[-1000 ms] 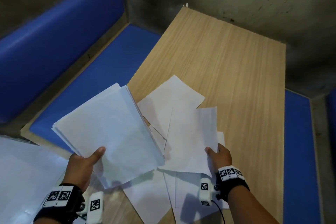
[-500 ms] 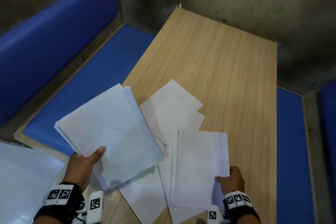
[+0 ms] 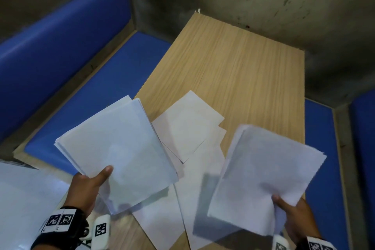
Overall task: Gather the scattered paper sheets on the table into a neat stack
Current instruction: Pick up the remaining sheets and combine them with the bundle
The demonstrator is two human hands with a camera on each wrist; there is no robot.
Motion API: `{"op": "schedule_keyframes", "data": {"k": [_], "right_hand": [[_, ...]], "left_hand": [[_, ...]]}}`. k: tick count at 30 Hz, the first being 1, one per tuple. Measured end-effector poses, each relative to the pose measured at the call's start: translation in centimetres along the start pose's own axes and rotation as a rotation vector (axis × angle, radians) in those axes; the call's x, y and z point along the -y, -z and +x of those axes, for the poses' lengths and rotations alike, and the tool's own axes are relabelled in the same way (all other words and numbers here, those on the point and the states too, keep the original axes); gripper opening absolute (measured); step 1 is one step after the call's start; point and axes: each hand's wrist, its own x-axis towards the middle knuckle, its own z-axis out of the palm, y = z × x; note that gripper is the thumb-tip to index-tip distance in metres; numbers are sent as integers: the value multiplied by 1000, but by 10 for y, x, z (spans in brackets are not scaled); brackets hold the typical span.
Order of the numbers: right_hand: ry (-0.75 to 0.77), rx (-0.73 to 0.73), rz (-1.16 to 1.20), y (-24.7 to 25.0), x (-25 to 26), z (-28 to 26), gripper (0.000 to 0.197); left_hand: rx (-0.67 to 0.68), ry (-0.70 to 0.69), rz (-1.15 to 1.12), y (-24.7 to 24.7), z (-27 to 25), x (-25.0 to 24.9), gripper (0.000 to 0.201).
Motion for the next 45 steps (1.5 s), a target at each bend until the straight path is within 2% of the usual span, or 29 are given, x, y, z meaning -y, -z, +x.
{"op": "schedule_keyframes", "data": {"k": [2,3,5,7,8,10,11,13,15,17,19,22,28,36,39,45], "right_hand": [[-4,46,133,-21,16,5,28],[-5,72,176,-37,23,8,26],[-52,106,245,-76,31,17,36],[-128,127,249,-120,34,31,40],[-158,137,231,-143,38,35,52],[-225,144,171,-184,40,47,80],[-258,127,164,-201,41,52,85],[-311,96,67,-225,38,61,86],[-354,59,-108,-240,37,68,76],[-326,75,-248,-250,40,69,58],[-251,105,-436,-255,44,64,48],[-38,216,-801,-258,46,62,50],[150,341,-1289,-258,39,64,35],[141,412,-1458,-263,50,68,42],[175,430,-1522,-267,61,66,37],[143,453,-1596,-282,76,66,26]], "left_hand": [[0,-18,-10,4,1,2,58],[-5,-23,-28,6,1,4,60],[-12,-25,-4,9,7,11,56],[-28,-13,36,14,12,21,33],[-30,-11,48,15,13,23,32],[-49,-3,68,19,16,29,45],[-56,9,68,24,20,36,48],[-67,58,63,31,26,45,46],[-62,66,82,39,31,52,40],[-86,70,107,44,31,53,37],[-82,54,149,47,31,52,33],[-88,58,147,50,30,51,35],[-66,62,142,47,30,49,27],[-61,87,70,40,33,54,36],[-53,88,62,41,36,59,43],[-75,136,64,45,43,70,57]]}}
